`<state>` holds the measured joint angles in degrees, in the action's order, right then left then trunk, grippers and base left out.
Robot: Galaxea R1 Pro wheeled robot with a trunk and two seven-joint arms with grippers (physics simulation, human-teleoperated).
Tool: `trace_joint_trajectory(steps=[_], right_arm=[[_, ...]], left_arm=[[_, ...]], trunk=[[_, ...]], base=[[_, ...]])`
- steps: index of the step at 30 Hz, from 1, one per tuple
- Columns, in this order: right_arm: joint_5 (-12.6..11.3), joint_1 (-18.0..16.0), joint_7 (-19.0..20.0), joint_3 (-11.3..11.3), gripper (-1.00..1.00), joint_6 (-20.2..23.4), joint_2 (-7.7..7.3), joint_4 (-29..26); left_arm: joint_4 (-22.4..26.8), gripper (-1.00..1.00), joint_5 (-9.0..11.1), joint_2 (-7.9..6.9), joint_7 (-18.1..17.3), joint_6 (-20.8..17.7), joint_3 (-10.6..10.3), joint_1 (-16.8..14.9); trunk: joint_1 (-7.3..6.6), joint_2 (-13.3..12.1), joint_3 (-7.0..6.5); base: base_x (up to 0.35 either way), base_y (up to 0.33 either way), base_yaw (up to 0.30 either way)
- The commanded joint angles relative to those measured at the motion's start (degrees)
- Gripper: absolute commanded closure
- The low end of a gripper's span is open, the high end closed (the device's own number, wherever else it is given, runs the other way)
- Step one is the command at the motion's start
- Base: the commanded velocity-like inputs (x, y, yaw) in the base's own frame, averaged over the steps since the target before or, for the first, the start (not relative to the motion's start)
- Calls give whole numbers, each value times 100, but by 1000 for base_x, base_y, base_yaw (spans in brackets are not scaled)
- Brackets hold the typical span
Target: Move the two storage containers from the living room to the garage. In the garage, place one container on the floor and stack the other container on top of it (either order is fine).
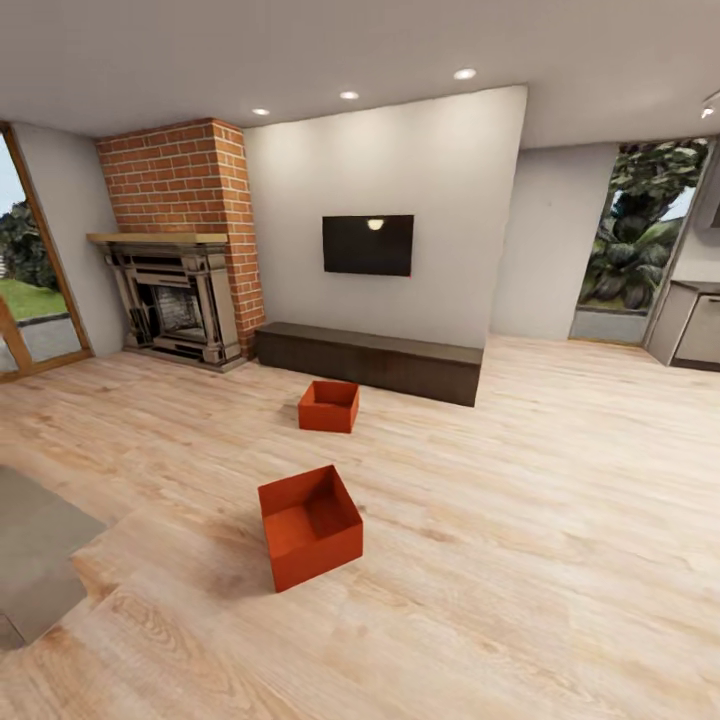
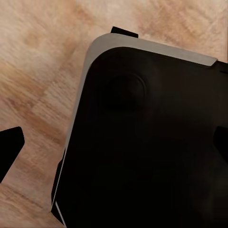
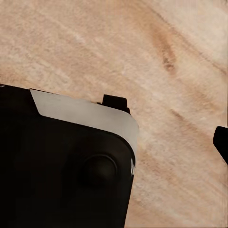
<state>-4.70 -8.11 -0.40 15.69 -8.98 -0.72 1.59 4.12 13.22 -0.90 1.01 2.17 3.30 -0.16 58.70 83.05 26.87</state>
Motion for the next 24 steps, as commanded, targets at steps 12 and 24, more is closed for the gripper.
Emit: trace_joint_trajectory(steps=[12,24], right_arm=[[-48,-7,-12,48,-100,-36,-7,17],[-48,-7,-13,55,-100,-35,-7,17]], left_arm=[[1,-100,5,2,4,11,30,-2],[1,-100,5,2,4,11,30,-2]], trunk=[[3,2,5],[3,2,5]], base=[[315,-31,116],[315,-87,1]])
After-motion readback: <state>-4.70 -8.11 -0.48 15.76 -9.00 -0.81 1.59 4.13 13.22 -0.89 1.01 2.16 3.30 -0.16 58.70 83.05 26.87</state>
